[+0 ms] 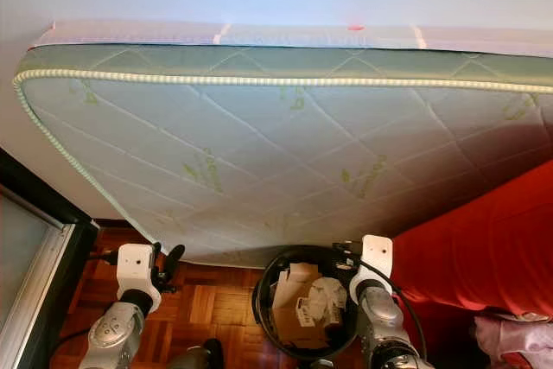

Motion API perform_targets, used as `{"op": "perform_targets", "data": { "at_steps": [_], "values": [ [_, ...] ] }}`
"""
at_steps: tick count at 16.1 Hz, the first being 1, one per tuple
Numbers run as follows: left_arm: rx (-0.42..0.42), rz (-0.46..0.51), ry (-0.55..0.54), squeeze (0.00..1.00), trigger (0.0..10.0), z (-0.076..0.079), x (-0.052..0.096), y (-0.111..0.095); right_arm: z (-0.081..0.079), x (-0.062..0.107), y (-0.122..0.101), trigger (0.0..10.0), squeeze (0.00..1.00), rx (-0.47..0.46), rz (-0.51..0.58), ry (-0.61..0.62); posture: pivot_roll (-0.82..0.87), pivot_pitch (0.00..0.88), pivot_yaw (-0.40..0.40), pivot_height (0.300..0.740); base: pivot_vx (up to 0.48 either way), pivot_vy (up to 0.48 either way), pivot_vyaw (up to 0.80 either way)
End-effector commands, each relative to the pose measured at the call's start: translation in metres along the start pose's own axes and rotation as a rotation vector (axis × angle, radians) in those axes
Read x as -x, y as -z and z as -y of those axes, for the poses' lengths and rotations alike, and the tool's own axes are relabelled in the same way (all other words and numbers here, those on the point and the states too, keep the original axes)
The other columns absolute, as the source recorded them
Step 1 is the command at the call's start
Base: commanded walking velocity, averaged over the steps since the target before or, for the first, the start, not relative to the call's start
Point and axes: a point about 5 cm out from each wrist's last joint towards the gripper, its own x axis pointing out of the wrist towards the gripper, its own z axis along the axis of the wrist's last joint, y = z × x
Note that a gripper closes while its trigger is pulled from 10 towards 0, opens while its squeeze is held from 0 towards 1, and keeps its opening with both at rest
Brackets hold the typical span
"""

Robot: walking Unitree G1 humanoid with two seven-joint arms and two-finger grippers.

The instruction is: Clean up the room

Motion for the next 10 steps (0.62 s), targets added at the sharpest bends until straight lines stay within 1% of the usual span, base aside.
{"op": "perform_targets", "data": {
  "at_steps": [1,6,8,10],
  "values": [
    [0.002,-0.038,-0.003,0.00,10.0,-0.0005,0.0038,0.0067,0.0020,0.0032,0.0101,10.0,1.00,-0.001,-0.034,-0.010,0.17,0.248,-0.028,0.740,0.000,0.000,0.00],
    [0.004,-0.036,-0.004,0.00,10.0,-0.0006,0.0022,0.0050,0.0017,0.0034,0.0113,10.0,1.00,-0.012,-0.043,-0.015,0.16,0.245,-0.028,0.740,0.000,0.000,0.00],
    [0.005,-0.041,-0.002,0.00,10.0,0.0003,0.0007,0.0047,-0.0026,0.0028,0.0105,10.0,1.00,-0.013,-0.046,-0.051,0.16,0.240,-0.030,0.740,0.000,0.000,0.00],
    [0.006,-0.040,-0.001,0.00,10.0,0.0009,-0.0005,0.0038,-0.0042,0.0027,0.0107,10.0,1.00,-0.014,-0.051,-0.059,0.16,0.238,-0.031,0.740,0.000,0.000,0.00]
  ]
}}
